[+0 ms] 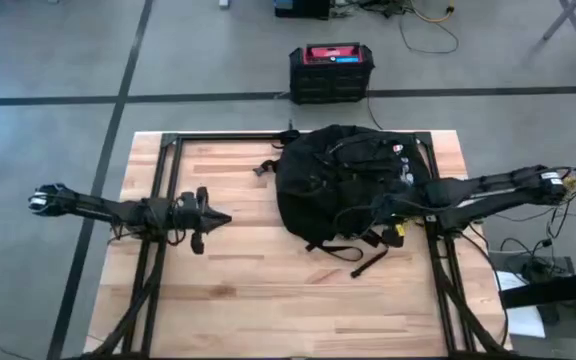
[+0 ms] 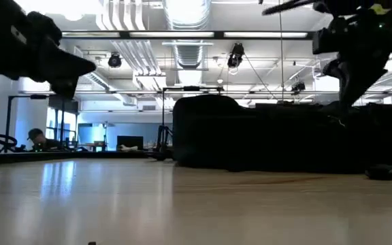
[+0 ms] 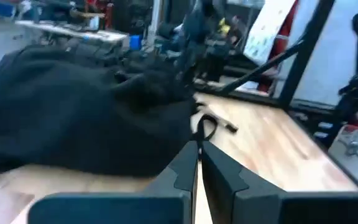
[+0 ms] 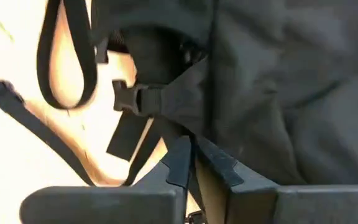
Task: Unpack backpack
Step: Open the black backpack
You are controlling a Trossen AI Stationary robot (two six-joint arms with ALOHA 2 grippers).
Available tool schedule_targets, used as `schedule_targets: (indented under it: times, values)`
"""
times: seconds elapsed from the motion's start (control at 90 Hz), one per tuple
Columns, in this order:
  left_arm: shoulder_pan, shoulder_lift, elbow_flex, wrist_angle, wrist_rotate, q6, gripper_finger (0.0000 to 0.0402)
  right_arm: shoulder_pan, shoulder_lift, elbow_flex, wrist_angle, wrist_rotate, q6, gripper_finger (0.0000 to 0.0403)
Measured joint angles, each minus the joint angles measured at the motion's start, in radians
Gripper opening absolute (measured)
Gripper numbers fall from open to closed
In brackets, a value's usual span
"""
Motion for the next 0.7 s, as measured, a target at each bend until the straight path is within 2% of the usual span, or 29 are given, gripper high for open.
schedule_targets:
  times: [0.111,0.244,0.344,0.433,0.522,0.7]
  values:
    - [0.000,0.038,0.000,0.090,-0.071,-0.009,0.0006,0.000,0.048,0.007,-0.004,0.001,-0.027,0.0086]
    - [-0.004,0.169,0.000,0.258,-0.049,0.021,0.0006,0.004,0.067,0.016,0.000,0.004,-0.122,0.0149]
    - [-0.004,0.321,-0.001,0.427,-0.014,0.074,0.0006,0.005,0.088,-0.001,0.027,0.062,-0.182,0.0181]
    - [-0.004,0.469,0.000,0.580,-0.013,0.127,0.0006,0.005,0.139,-0.002,0.086,0.119,-0.224,0.0194]
    - [-0.004,0.618,0.024,0.684,-0.013,0.161,0.0006,0.004,0.197,-0.002,0.233,0.160,-0.276,0.0195]
    - [-0.004,0.841,0.132,0.676,-0.017,0.156,0.0006,0.006,0.321,0.085,0.396,0.241,-0.375,0.0179]
